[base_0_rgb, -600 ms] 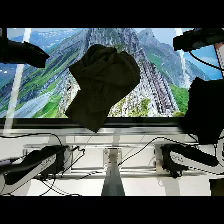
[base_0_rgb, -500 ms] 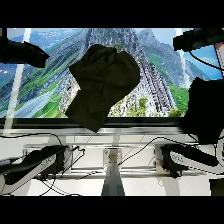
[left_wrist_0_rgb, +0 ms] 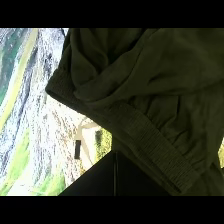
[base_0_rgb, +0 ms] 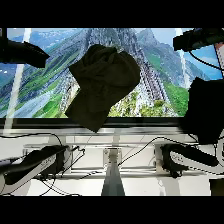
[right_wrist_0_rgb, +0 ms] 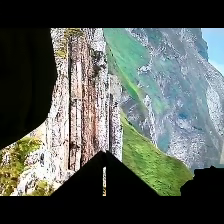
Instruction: Fold the clothes and pants, and hang the long-sleeved shirts on hangers.
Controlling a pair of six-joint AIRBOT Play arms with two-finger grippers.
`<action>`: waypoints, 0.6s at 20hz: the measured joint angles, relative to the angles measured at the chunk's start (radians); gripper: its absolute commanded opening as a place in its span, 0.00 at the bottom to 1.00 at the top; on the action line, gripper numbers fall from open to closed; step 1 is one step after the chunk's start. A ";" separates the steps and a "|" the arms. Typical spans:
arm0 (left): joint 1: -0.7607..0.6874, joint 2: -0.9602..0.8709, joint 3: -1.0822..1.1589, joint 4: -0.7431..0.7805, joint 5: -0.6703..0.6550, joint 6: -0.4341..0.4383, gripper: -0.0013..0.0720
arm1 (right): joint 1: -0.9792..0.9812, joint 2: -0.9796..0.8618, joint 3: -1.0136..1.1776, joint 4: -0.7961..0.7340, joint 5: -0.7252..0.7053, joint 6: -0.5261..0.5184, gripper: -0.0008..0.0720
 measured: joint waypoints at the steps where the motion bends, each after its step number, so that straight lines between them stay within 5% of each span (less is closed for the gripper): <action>1: 0.000 0.000 0.000 0.000 0.000 0.000 0.04 | 0.000 0.000 0.000 0.000 0.000 0.000 0.05; 8: 0.000 -0.007 0.000 -0.008 0.005 0.000 0.04 | 0.001 -0.003 0.000 0.076 -0.079 -0.003 0.05; 12: 0.000 -0.015 0.000 -0.098 0.006 -0.003 0.04 | 0.066 -0.037 -0.035 0.275 -0.087 -0.143 0.05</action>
